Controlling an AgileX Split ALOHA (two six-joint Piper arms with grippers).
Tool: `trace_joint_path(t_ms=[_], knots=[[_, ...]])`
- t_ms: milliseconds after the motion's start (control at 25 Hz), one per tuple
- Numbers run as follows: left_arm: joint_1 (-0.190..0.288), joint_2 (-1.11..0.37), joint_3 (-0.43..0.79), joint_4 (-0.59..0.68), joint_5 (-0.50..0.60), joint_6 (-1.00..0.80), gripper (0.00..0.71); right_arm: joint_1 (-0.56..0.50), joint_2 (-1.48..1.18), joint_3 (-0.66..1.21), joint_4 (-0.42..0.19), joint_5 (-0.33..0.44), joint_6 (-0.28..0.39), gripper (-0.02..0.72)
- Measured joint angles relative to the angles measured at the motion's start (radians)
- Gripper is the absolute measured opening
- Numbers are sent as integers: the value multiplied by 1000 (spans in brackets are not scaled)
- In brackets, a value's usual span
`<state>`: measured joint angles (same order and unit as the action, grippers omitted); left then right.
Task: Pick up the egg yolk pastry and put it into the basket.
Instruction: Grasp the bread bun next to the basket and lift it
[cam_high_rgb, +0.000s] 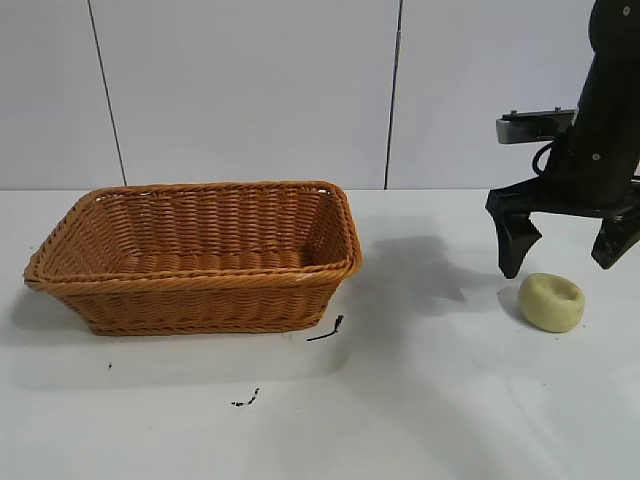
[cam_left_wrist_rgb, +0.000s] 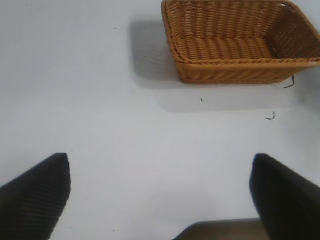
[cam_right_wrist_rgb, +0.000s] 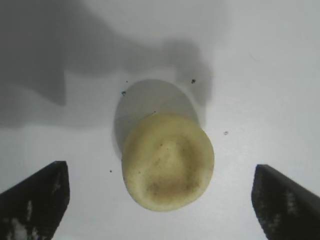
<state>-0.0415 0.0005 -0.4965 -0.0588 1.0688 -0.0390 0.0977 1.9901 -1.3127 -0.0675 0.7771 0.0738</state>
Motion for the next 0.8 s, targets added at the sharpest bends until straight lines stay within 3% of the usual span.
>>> trace_joint_path(t_ms=[520, 800], knots=[[0, 0, 0, 0, 0, 0, 695, -16, 76, -1, 4, -32, -4, 685], [0, 0, 0, 0, 0, 0, 695, -16, 79, -1, 57, -25, -35, 603]])
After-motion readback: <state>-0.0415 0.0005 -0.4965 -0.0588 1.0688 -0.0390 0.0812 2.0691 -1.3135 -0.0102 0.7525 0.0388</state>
